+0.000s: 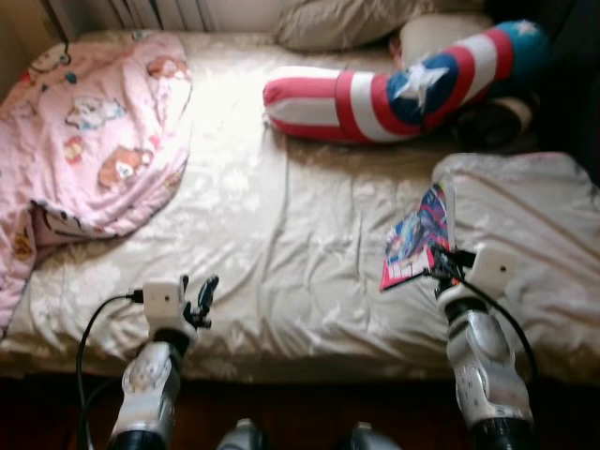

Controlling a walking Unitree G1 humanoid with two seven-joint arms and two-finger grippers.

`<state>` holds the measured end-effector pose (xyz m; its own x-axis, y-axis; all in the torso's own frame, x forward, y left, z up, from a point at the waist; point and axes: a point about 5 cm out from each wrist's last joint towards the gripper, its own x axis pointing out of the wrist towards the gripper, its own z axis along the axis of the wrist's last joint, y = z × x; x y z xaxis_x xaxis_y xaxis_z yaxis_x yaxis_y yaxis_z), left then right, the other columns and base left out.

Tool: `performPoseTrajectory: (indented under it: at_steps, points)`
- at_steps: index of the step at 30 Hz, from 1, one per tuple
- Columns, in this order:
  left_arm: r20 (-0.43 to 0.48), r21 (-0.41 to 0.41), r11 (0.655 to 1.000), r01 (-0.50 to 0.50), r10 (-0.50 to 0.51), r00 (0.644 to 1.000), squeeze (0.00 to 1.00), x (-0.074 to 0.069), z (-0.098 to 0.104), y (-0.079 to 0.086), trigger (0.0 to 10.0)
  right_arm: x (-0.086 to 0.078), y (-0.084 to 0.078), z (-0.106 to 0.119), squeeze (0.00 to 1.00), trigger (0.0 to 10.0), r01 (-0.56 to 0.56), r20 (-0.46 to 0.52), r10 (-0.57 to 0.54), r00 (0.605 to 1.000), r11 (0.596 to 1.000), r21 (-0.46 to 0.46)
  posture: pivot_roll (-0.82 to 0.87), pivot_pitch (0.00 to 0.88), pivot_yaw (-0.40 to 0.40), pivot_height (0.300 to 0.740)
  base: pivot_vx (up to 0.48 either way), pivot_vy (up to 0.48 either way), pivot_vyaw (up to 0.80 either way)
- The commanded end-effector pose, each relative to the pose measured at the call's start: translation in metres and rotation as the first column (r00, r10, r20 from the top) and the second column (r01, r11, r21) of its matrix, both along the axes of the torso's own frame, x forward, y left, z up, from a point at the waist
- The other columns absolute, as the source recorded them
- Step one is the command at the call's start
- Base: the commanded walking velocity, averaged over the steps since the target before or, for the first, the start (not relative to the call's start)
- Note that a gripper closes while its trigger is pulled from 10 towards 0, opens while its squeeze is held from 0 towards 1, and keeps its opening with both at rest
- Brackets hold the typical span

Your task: Clean up the room

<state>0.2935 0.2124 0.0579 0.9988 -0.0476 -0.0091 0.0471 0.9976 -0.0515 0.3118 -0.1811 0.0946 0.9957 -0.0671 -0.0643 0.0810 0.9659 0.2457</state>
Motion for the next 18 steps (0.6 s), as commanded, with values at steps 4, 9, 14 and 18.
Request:
performPoseTrajectory:
  at_steps: [4,9,14,18]
  points:
    - [-0.023,-0.009,1.000,0.005,-0.005,1.000,0.00,-0.0027,-0.0041,0.0010,10.0,-0.0015,0.0044,-0.0030,0.00,10.0,-0.037,-0.015,0.037,0.999,0.999,-0.013,-0.02,0.166,0.006,0.701,0.000,0.000,0.00]
    - [-0.019,-0.012,1.000,-0.006,0.005,1.000,0.00,-0.0008,-0.0025,0.0012,10.0,-0.0011,0.0068,-0.0028,0.00,10.0,-0.080,-0.018,0.080,0.997,0.995,-0.053,-0.02,0.189,0.002,0.701,0.000,0.000,0.00]
    - [-0.017,-0.013,1.000,-0.009,0.008,1.000,0.00,-0.0007,-0.0018,0.0026,10.0,-0.0011,0.0068,-0.0005,0.00,10.0,-0.085,-0.003,0.085,0.996,0.994,-0.074,-0.01,0.202,0.000,0.701,0.278,0.000,0.28]
    - [-0.018,-0.007,1.000,-0.007,0.007,1.000,0.00,-0.0016,-0.0019,0.0032,10.0,-0.0017,0.0055,-0.0014,0.00,10.0,-0.051,-0.006,0.051,0.999,0.998,-0.042,-0.01,0.211,0.000,0.701,0.296,0.000,0.10]
